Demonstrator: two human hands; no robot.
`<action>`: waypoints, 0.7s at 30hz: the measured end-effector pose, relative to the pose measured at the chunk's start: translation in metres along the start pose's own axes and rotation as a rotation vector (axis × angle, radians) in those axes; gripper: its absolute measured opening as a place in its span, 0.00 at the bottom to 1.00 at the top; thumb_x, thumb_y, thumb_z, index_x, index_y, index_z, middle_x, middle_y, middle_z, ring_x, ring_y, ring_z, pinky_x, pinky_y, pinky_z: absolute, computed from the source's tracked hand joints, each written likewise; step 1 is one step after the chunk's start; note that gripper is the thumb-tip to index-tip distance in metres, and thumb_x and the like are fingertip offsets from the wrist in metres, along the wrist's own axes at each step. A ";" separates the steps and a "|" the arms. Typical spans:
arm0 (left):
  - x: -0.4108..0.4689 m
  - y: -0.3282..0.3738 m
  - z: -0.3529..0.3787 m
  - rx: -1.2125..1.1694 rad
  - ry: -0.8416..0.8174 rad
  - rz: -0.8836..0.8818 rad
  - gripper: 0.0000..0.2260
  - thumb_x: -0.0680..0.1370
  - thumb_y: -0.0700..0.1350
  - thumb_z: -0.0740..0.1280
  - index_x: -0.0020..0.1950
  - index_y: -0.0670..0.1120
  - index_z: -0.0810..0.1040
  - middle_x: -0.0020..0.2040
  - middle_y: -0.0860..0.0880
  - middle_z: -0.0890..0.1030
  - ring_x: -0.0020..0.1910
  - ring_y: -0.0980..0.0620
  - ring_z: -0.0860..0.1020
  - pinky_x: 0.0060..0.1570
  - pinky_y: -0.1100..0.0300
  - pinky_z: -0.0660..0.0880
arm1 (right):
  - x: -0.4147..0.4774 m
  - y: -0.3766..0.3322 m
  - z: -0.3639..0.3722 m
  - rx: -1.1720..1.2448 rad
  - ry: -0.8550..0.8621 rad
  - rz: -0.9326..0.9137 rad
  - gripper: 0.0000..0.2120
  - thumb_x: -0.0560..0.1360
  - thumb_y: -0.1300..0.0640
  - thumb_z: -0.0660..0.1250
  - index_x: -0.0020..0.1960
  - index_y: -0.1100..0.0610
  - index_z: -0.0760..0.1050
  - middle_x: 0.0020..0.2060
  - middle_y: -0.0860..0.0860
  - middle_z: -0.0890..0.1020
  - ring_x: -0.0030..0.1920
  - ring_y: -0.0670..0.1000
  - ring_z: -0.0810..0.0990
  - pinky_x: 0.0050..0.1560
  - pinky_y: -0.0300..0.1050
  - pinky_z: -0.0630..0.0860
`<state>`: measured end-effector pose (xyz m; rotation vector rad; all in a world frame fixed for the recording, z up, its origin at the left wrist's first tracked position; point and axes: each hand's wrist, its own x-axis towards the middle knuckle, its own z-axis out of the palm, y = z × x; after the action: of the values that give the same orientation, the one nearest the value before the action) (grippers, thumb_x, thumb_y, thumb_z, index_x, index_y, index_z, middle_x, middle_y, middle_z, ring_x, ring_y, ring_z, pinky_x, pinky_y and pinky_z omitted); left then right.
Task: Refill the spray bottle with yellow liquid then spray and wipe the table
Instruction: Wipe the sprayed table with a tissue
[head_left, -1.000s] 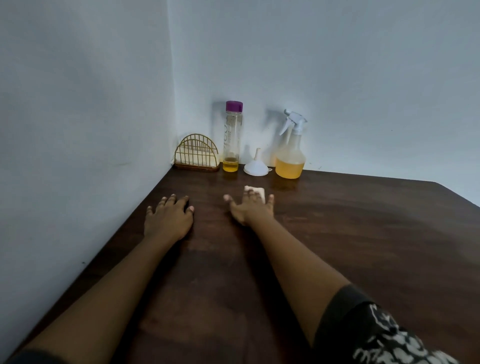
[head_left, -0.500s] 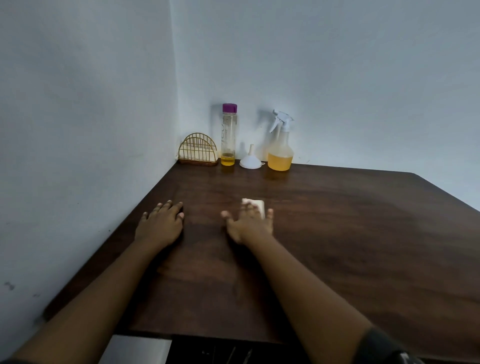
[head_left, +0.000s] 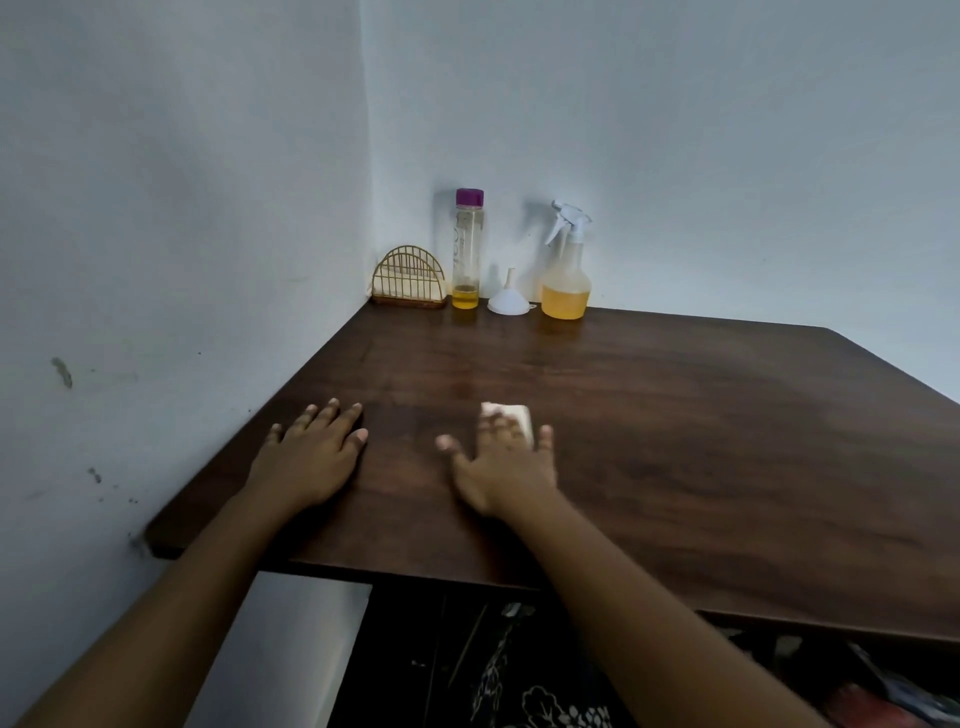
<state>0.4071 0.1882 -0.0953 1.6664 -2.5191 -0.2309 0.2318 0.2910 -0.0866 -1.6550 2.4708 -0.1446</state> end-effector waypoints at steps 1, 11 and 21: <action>-0.005 -0.001 0.000 0.002 0.000 -0.002 0.23 0.81 0.56 0.45 0.77 0.57 0.49 0.79 0.53 0.48 0.77 0.51 0.47 0.73 0.46 0.46 | -0.009 -0.022 0.007 0.005 0.008 -0.085 0.37 0.77 0.35 0.39 0.77 0.58 0.40 0.77 0.52 0.44 0.76 0.49 0.40 0.70 0.57 0.30; -0.017 0.001 0.000 -0.005 0.016 -0.024 0.22 0.82 0.56 0.45 0.76 0.57 0.50 0.78 0.53 0.49 0.77 0.52 0.47 0.72 0.47 0.45 | -0.047 0.033 0.006 -0.008 0.073 0.033 0.37 0.76 0.33 0.39 0.77 0.56 0.43 0.77 0.50 0.46 0.76 0.47 0.42 0.71 0.58 0.32; -0.018 0.004 -0.001 -0.005 0.022 -0.038 0.22 0.82 0.56 0.45 0.77 0.57 0.51 0.78 0.53 0.50 0.77 0.52 0.48 0.72 0.47 0.46 | -0.047 -0.014 -0.008 0.321 -0.081 -0.236 0.32 0.79 0.38 0.42 0.77 0.54 0.47 0.77 0.52 0.51 0.76 0.50 0.47 0.70 0.58 0.32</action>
<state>0.4111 0.2064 -0.0935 1.7067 -2.4709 -0.2204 0.2606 0.3287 -0.0722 -1.7600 2.0562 -0.4674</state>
